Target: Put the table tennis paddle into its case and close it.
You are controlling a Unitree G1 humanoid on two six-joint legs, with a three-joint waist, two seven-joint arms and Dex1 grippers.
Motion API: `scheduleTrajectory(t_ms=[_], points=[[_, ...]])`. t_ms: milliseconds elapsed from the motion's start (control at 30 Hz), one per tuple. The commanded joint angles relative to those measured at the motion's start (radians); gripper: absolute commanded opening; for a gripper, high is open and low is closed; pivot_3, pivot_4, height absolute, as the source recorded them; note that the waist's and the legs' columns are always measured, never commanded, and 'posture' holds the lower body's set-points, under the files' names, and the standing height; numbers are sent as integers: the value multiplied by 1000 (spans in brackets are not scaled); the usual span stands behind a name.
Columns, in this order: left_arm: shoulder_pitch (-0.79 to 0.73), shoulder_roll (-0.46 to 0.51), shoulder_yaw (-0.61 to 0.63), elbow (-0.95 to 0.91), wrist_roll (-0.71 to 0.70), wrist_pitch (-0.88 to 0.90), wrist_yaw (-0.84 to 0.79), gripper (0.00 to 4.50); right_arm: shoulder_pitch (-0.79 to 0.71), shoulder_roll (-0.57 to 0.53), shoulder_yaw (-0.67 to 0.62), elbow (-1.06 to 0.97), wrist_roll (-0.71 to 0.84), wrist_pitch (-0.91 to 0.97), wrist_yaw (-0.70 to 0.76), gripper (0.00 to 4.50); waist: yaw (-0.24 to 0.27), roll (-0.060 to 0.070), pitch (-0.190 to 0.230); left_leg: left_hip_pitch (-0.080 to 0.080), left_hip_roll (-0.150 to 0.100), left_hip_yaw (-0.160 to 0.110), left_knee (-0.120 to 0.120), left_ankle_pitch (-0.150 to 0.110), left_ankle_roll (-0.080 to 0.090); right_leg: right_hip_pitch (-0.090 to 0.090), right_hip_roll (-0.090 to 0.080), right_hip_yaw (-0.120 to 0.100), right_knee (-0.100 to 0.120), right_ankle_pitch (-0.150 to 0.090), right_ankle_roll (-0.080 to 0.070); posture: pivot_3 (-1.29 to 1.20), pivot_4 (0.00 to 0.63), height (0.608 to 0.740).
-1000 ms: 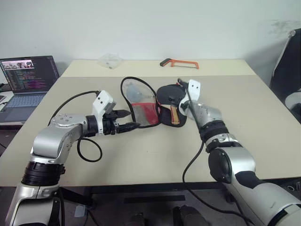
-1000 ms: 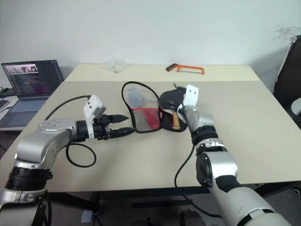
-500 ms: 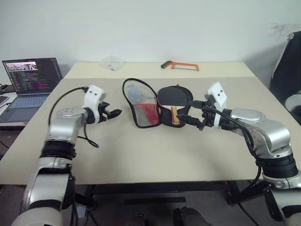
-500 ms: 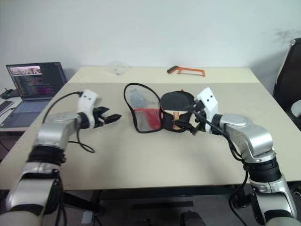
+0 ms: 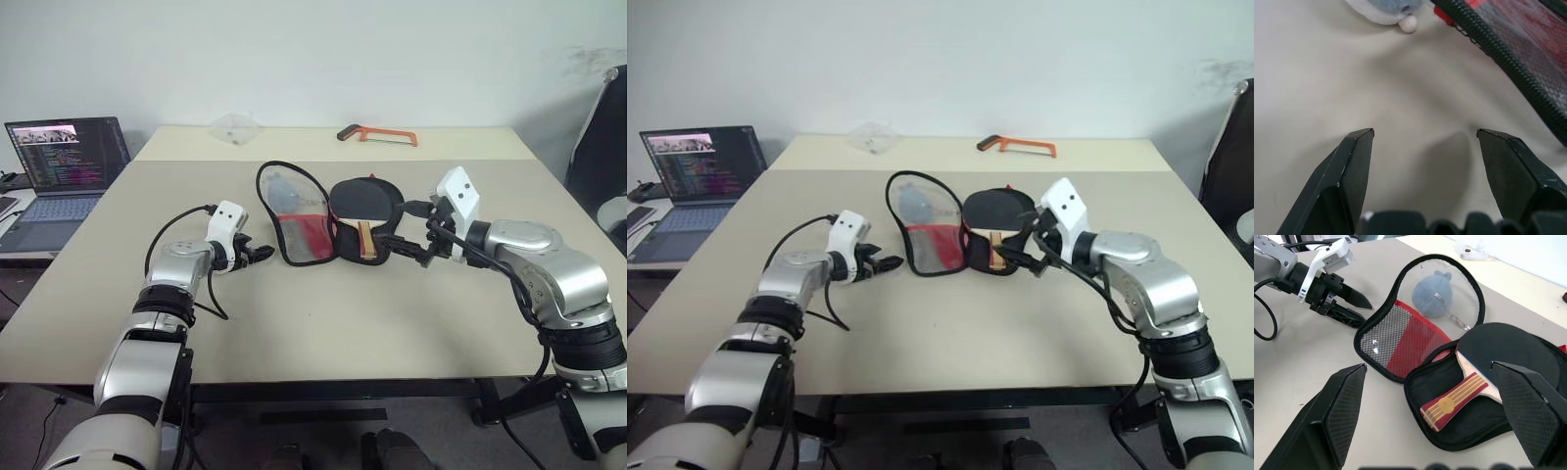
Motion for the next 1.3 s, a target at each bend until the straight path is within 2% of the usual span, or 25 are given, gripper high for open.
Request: scheduleTrajectory(t_ms=[33,267,300,600,733,900,967,1067,1200,1300], points=[[-41,-33,0,22,36,-78,59,2679,-17,-3,-39,-30,1,-4,-15,4500,0,0,0,0,0,0,0,0,0,0,0,0,0,0,0,0,150,740],[-91,-199,30,63,34,-176,194,135,-21,-10,-34,-10,-13,-4,-19,4500,11,-1,0,0,-1,0,0,0,0,0,-1,0,0,0,0,0,150,740],[-92,-231,35,62,31,-201,215,61,-23,-9,-37,-6,-16,-8,-21,4500,11,-1,0,0,-1,0,0,0,0,0,-1,0,0,0,0,0,150,740],[-112,-473,20,28,37,-308,271,61,-42,-10,-78,18,-40,-10,-65,4500,31,-1,0,0,-3,1,1,0,0,2,0,0,-1,0,1,0,150,740],[-118,-537,-27,33,84,-342,292,61,-57,-4,-99,37,-54,-10,-106,4500,30,-1,1,0,-3,1,1,0,0,3,0,0,-2,1,2,0,150,740],[-143,-561,-75,58,140,-351,325,61,-59,-3,-114,46,-61,-11,-135,4500,23,-2,1,1,-1,2,0,0,0,3,0,1,-2,1,2,0,150,740],[-152,-569,-85,71,157,-331,348,61,-60,-2,-118,47,-64,-11,-143,4500,23,-2,1,2,-1,2,0,0,0,3,2,0,-1,-2,7,0,150,740],[-155,-571,-67,76,151,-339,381,61,-61,3,-124,48,-67,-10,-156,4500,20,-2,1,2,-1,3,0,0,0,4,3,1,-1,-2,7,0,150,740],[-142,-572,-12,3,47,-357,233,61,-63,28,-151,56,-58,11,-187,4500,20,-2,1,2,-1,4,0,0,0,3,3,0,-1,-2,7,0,150,740],[-95,-506,14,-150,-34,-278,72,61,-112,128,-291,150,15,108,-305,4500,19,-2,1,2,-1,3,0,0,0,3,2,1,-1,1,2,0,150,740]])
